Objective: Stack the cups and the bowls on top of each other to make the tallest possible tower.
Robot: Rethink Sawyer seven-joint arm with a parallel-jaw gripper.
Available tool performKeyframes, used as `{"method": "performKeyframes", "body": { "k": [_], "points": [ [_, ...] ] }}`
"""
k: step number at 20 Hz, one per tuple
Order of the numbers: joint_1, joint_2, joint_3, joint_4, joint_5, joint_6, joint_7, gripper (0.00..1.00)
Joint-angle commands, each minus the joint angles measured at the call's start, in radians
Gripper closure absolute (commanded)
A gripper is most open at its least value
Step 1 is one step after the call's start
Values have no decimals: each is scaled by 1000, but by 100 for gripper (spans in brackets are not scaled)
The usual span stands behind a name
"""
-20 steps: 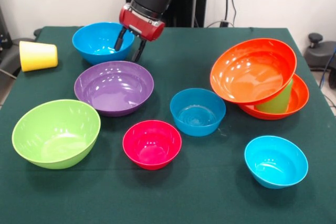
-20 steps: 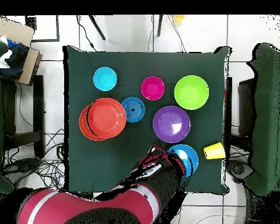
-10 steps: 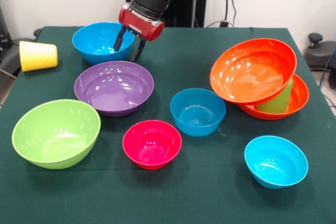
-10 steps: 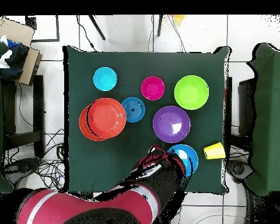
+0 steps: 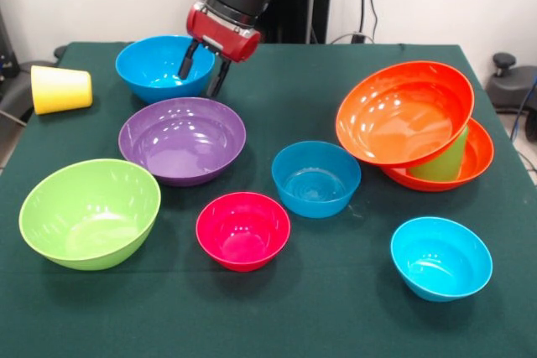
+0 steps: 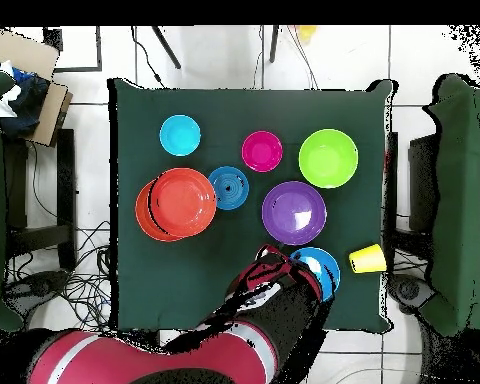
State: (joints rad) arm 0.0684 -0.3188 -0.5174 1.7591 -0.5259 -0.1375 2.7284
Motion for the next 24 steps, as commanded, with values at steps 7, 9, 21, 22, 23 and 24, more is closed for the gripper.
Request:
{"method": "performKeyframes", "body": {
  "k": [7, 9, 21, 22, 23, 24],
  "points": [
    [-8, 49, 67, -14, 18, -113, 39, 0],
    [-15, 44, 70, -4, 9, -118, 37, 0],
    [-167, -298, 214, 230, -160, 92, -53, 0],
    [-180, -324, 225, 248, -166, 108, -59, 0],
    [-186, -344, 232, 261, -168, 122, -65, 0],
    [-192, -355, 237, 268, -170, 130, -69, 0]
  ]
}}
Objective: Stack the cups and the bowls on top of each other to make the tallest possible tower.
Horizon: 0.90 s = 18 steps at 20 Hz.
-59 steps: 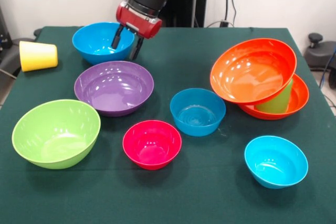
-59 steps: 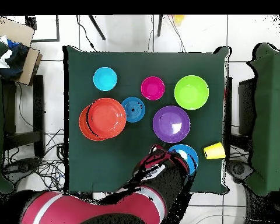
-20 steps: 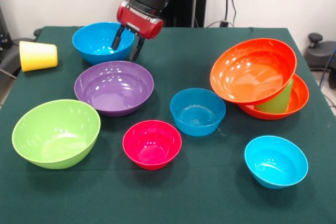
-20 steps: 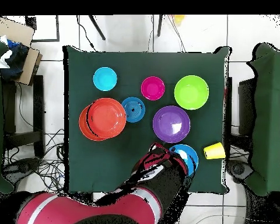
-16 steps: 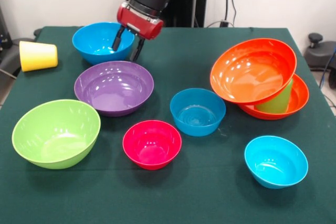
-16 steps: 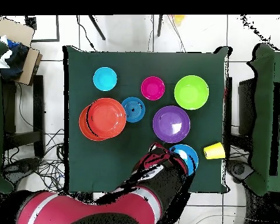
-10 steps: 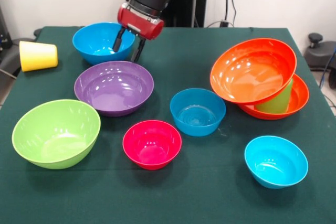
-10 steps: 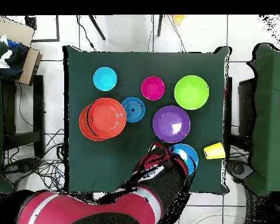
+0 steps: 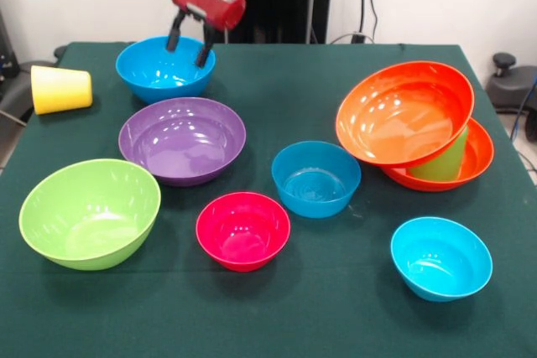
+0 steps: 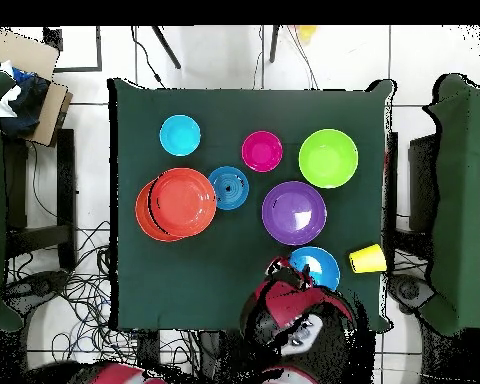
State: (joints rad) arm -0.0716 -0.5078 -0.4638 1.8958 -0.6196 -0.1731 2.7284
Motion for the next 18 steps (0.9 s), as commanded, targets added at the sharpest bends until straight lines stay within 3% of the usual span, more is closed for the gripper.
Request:
{"method": "performKeyframes", "body": {
  "k": [1, 18],
  "points": [
    [-52, -172, 187, 134, -76, 172, -72, 0],
    [-3, -110, 177, 91, -52, 152, -31, 0]
  ]
}}
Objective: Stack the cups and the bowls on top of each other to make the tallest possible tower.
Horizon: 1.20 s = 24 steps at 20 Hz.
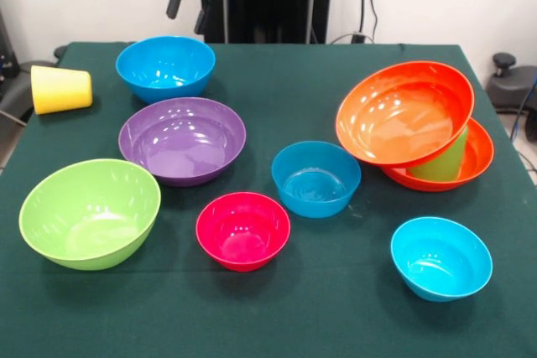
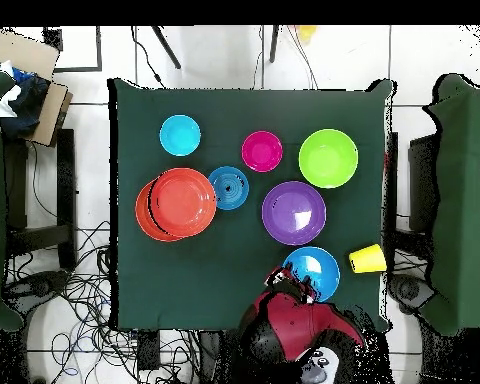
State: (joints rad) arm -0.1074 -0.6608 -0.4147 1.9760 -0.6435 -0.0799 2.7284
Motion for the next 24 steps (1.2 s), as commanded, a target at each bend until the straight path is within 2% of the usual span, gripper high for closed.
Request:
{"method": "performKeyframes", "body": {
  "k": [1, 4, 10, 21, 24],
  "points": [
    [38, 50, 124, 6, -25, 55, -27, 0],
    [65, 88, 102, -20, -12, 34, -10, 0],
    [111, 213, 49, -83, 25, -71, 29, 0],
    [138, 335, -7, -151, 80, -179, 36, 0],
    [145, 344, -16, -151, 92, -191, 35, 0]
  ]
}}
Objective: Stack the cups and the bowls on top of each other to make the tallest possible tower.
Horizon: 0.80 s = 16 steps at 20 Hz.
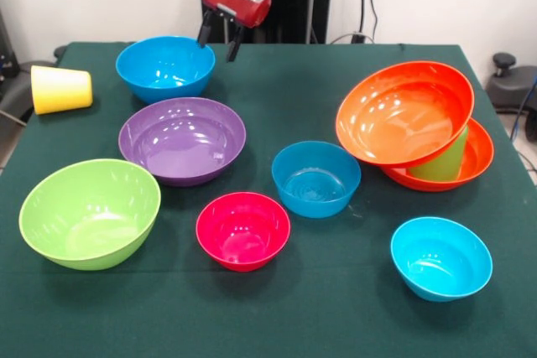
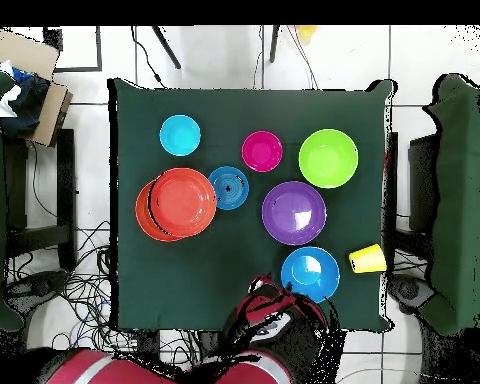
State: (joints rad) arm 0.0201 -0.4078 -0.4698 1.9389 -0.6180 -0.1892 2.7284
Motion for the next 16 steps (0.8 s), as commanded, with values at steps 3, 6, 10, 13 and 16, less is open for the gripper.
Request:
{"method": "performKeyframes", "body": {
  "k": [3, 6, 10, 13, 16],
  "points": [
    [20, 101, 31, -113, 76, -98, 34, 0],
    [20, 107, 27, -116, 83, -106, 31, 0],
    [20, 124, 19, -127, 91, -122, 24, 0],
    [21, 157, 10, -149, 108, -150, 21, 0],
    [23, 195, 0, -173, 129, -182, 17, 0]
  ]
}}
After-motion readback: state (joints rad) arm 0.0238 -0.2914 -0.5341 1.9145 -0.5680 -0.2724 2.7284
